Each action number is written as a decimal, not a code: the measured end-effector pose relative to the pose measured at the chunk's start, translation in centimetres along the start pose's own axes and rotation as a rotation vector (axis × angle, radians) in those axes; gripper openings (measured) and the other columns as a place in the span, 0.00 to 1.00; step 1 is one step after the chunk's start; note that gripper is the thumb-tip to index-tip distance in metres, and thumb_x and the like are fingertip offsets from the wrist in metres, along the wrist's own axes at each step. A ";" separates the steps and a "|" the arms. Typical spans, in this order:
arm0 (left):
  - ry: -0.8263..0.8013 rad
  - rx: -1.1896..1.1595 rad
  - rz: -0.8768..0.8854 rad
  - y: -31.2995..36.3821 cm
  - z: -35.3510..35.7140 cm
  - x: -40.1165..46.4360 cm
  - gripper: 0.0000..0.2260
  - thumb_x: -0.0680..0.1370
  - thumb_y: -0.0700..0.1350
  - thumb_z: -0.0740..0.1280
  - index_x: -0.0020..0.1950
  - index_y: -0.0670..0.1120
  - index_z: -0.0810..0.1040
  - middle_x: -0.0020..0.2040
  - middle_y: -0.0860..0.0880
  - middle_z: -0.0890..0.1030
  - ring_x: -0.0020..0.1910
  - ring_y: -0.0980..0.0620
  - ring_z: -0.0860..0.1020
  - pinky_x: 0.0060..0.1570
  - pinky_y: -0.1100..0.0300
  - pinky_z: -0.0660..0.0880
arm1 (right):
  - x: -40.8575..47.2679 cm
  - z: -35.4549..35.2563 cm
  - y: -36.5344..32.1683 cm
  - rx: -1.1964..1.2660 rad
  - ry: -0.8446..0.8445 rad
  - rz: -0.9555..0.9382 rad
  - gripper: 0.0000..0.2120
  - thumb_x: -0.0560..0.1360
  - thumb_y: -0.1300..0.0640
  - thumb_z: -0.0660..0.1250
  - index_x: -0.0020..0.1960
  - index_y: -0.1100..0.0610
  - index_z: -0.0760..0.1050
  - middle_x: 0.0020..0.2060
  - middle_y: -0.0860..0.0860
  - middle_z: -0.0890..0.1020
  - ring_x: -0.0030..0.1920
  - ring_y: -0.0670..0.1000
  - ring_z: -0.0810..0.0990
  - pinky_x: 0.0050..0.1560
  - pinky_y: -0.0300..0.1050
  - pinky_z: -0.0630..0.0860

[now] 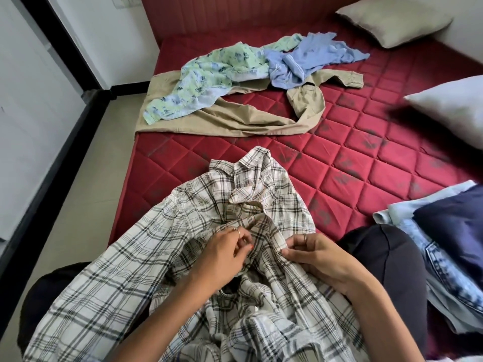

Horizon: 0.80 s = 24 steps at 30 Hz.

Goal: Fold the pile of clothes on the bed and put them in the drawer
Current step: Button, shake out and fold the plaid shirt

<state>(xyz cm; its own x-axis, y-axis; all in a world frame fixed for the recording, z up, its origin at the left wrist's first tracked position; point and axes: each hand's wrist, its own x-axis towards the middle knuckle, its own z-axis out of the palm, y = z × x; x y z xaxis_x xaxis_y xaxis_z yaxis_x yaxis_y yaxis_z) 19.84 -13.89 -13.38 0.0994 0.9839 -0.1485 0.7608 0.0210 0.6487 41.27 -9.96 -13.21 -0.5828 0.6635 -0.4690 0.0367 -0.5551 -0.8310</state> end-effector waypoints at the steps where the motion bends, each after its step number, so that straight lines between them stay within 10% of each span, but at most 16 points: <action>1: -0.021 0.034 -0.006 -0.6 0.3 -0.3 0.09 0.79 0.42 0.65 0.59 0.44 0.76 0.51 0.53 0.76 0.44 0.61 0.75 0.44 0.75 0.72 | 0.0 0.0 0.1 -0.003 0.002 0.005 0.06 0.69 0.63 0.73 0.43 0.62 0.78 0.32 0.54 0.79 0.28 0.46 0.77 0.27 0.36 0.75; 5: -0.053 0.107 -0.009 -1.5 1.4 -0.9 0.14 0.78 0.44 0.66 0.64 0.43 0.76 0.59 0.53 0.75 0.55 0.57 0.74 0.57 0.72 0.70 | -0.2 0.0 0.2 -0.001 0.019 0.008 0.04 0.70 0.66 0.71 0.44 0.63 0.78 0.33 0.56 0.79 0.28 0.47 0.77 0.27 0.36 0.75; 18: -0.001 0.104 0.010 -0.5 3.3 -2.2 0.14 0.78 0.44 0.67 0.64 0.45 0.76 0.59 0.53 0.77 0.54 0.58 0.77 0.50 0.73 0.72 | -0.2 0.8 0.4 -0.357 0.125 0.055 0.05 0.71 0.62 0.74 0.45 0.62 0.80 0.37 0.54 0.82 0.37 0.48 0.78 0.40 0.39 0.75; 24: 0.064 0.013 -0.011 0.3 2.2 -2.2 0.08 0.78 0.39 0.67 0.57 0.44 0.79 0.55 0.50 0.81 0.44 0.59 0.79 0.40 0.76 0.73 | -1.2 1.8 -0.6 -0.487 0.198 0.028 0.07 0.75 0.57 0.71 0.40 0.59 0.78 0.27 0.48 0.75 0.26 0.42 0.70 0.28 0.35 0.67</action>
<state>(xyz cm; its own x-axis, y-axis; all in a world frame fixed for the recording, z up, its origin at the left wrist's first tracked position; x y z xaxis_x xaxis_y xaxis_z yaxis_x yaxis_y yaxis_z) 21.25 -16.47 -14.46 0.0495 0.9930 -0.1073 0.7699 0.0305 0.6374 40.43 -11.30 -11.58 -0.4133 0.7601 -0.5015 0.4503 -0.3081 -0.8381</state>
